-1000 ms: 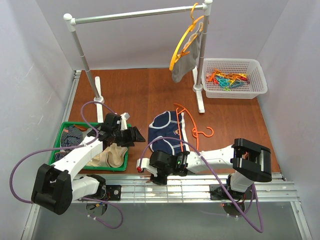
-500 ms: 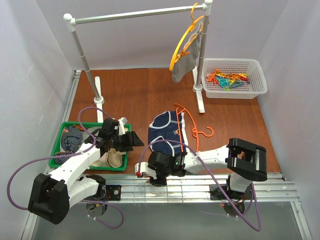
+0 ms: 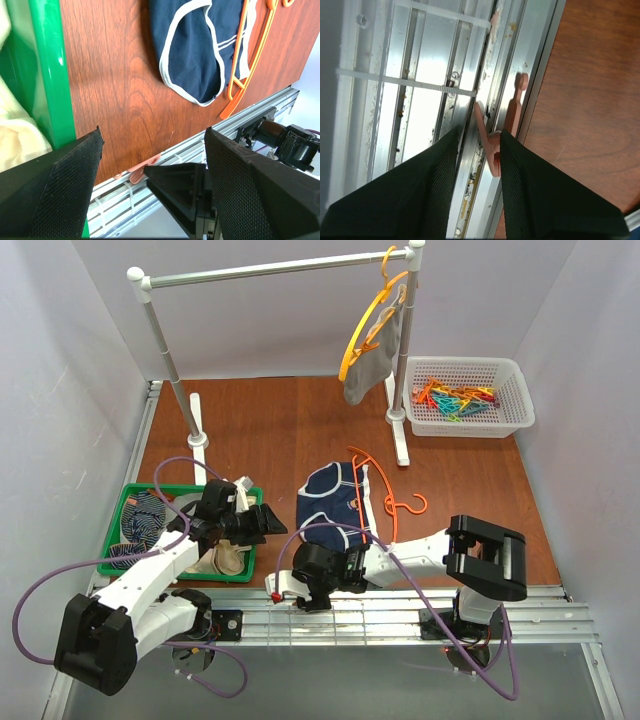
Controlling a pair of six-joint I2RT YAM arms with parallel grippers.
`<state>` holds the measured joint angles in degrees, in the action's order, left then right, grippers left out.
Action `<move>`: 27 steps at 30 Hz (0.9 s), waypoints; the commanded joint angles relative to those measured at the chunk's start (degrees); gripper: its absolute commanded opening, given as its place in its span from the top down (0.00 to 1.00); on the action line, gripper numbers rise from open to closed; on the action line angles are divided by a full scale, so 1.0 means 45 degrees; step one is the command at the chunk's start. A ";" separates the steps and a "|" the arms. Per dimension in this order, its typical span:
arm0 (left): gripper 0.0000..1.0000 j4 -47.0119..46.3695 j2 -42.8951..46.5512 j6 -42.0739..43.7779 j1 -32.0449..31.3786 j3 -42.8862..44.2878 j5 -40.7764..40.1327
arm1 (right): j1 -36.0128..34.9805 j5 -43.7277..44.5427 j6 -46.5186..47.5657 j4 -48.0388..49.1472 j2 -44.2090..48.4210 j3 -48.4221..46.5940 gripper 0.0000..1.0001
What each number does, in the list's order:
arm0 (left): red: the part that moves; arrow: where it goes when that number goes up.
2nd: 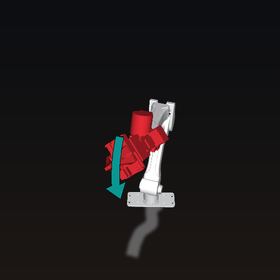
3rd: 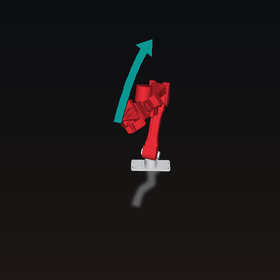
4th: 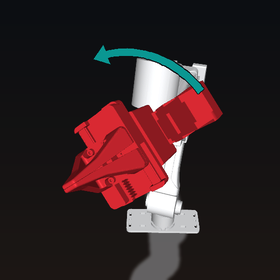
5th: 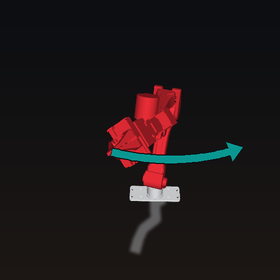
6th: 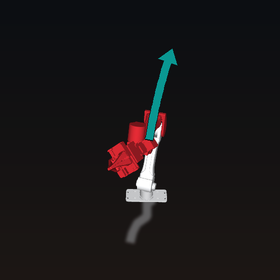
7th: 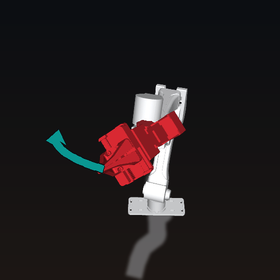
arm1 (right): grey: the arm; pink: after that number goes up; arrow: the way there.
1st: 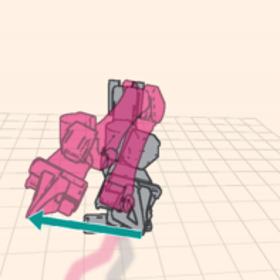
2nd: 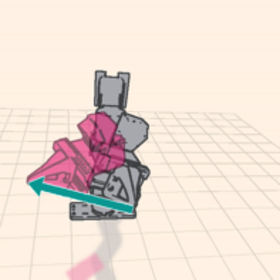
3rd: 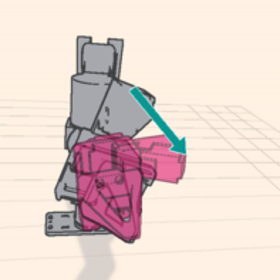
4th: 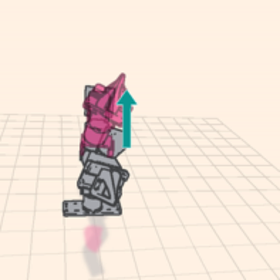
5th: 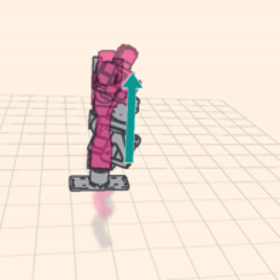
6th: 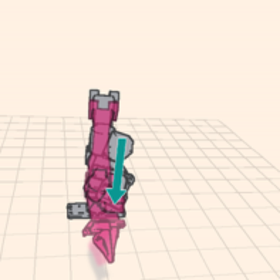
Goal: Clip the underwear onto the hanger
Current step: Pick up the clamp at the center of the board.
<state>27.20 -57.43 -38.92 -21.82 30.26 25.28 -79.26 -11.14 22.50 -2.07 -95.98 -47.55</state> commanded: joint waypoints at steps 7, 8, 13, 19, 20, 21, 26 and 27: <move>0.26 -0.0146 0.0497 -0.0200 0.0045 -0.0338 0.0184 | -0.0101 -0.0142 0.0956 0.0674 -0.1090 -0.0760 0.80; 0.26 -0.0127 0.0496 -0.0200 0.0064 -0.0319 0.0203 | -0.0120 -0.0142 0.0976 0.0616 -0.1150 -0.0781 0.82; 0.26 -0.0126 0.0575 -0.0180 0.0045 -0.0280 0.0184 | -0.0120 0.0266 0.1152 0.0557 -0.1074 -0.0528 0.91; 0.26 -0.0205 0.0379 -0.0083 0.0045 -0.0279 0.0261 | -0.0101 0.0717 0.1172 0.0537 -0.0779 -0.0019 0.98; 0.26 -0.0243 0.0379 -0.0082 0.0045 -0.0260 0.0262 | -0.0101 0.0601 0.1075 0.0537 -0.0818 -0.0077 0.99; 0.26 -0.0244 0.0379 -0.0024 0.0045 -0.0221 0.0281 | -0.0101 0.0329 0.0822 0.0537 -0.0857 -0.0291 0.99; 0.26 -0.0147 0.0302 0.0151 0.0065 0.0052 -0.0050 | -0.0101 -0.0571 0.0040 -0.0068 -0.0468 -0.1365 0.99; 0.26 -0.0088 0.0069 0.0210 0.0103 0.0285 -0.0109 | -0.0081 -0.0727 -0.0097 -0.0146 -0.0351 -0.1522 0.99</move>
<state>26.59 -56.53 -38.98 -21.80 29.43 25.89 -79.68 -11.88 24.86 -1.17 -100.42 -50.57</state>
